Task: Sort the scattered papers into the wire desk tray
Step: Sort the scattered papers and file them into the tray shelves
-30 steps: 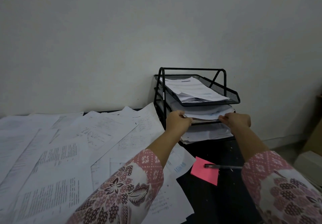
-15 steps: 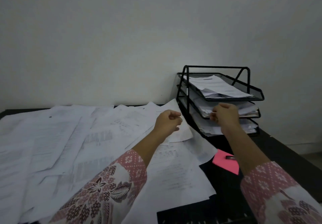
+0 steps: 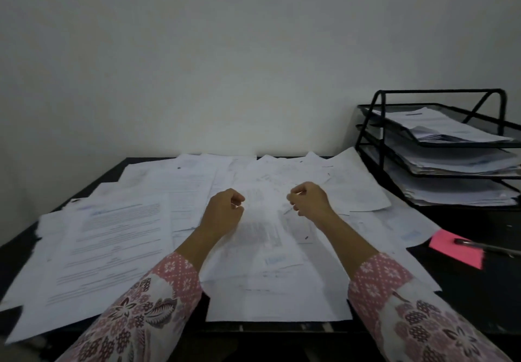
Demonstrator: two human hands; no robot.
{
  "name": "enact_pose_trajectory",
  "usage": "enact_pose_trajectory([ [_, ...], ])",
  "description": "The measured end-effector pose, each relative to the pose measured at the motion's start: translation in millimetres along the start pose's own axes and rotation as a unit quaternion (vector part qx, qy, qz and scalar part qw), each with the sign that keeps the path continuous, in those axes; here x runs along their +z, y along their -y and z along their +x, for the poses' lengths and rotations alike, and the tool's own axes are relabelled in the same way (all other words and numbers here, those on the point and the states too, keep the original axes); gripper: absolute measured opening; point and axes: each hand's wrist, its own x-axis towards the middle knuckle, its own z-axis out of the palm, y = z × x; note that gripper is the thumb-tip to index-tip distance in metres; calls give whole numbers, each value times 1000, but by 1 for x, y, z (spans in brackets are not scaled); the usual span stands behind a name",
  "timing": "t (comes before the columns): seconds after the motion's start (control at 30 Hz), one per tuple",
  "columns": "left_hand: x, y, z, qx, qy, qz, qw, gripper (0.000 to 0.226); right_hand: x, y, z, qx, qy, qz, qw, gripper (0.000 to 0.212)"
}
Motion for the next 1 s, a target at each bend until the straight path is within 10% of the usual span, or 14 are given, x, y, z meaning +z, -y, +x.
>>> enact_pose_trajectory([
  [0.27,-46,66,-11,-48,-33,180,982,52,71,-4,-11,-73,47,-243,966,40],
  [0.4,-50,87,-12,-27,-31,169,985,30,81,-4,-12,-86,46,-334,938,46],
  [0.63,-42,84,-12,50,-76,198,976,23,90,0,-6,-78,39,-320,943,32],
  [0.87,-39,56,-13,63,19,-79,995,25,116,8,0,-88,12,-231,969,47],
  [1.0,-66,80,-4,24,-92,-21,995,15,122,9,2,-98,24,-234,967,37],
])
